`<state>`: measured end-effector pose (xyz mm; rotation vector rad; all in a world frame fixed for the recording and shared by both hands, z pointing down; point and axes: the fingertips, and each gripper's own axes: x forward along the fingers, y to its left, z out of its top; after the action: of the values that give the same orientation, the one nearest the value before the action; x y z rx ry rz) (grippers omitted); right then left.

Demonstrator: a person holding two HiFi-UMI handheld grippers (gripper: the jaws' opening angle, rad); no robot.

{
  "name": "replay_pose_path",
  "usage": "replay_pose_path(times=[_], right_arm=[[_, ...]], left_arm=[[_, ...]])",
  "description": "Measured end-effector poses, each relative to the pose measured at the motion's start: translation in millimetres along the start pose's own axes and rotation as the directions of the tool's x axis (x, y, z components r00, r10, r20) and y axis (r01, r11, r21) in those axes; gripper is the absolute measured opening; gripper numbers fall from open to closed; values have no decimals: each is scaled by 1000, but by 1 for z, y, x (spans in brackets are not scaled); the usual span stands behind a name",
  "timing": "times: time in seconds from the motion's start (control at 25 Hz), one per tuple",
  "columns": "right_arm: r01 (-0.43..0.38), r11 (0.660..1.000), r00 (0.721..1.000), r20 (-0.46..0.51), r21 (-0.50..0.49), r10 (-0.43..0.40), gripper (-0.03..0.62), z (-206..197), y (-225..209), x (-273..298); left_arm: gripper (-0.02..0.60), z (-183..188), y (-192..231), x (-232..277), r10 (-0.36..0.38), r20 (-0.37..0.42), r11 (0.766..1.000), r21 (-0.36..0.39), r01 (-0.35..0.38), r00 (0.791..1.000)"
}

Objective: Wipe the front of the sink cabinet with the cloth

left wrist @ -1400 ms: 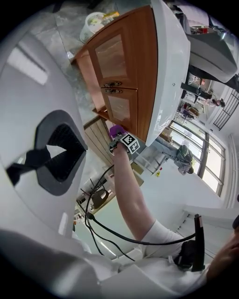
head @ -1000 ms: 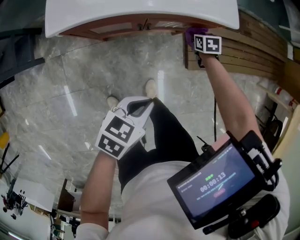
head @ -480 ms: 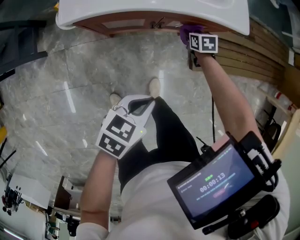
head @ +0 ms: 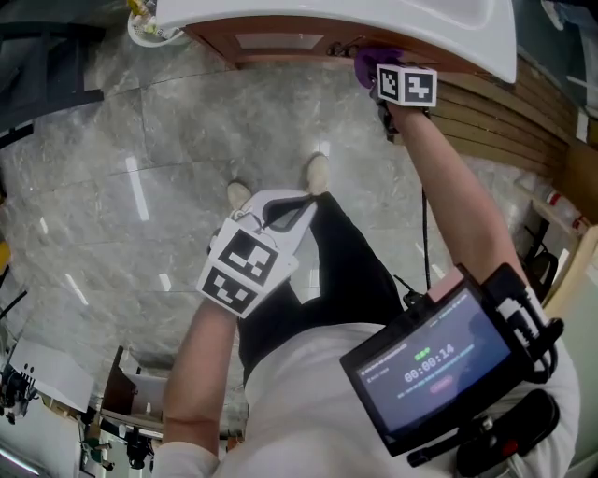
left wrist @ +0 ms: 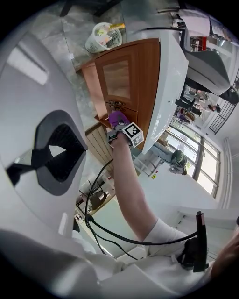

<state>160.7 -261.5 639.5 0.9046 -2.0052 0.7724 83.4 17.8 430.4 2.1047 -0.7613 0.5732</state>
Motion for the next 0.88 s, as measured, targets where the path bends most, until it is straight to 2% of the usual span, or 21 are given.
replay_pose_path(times=[0.24,0.6,0.88], right_arm=[[5,1000,1000,9,15,-5,72,0,27,4],[-12,999,1000,-14,-47,12,72,9,80,23],[-21,999,1000,-21,-39,20,72,15,117,44]], left_arm=[[5,-14,6,-20,18,8,1000,5,-18,1000],[5,-34,17,-54,33,34,999,-20,-33,999],[5,-48,32,-86,75,57,996,-44,-73,996]])
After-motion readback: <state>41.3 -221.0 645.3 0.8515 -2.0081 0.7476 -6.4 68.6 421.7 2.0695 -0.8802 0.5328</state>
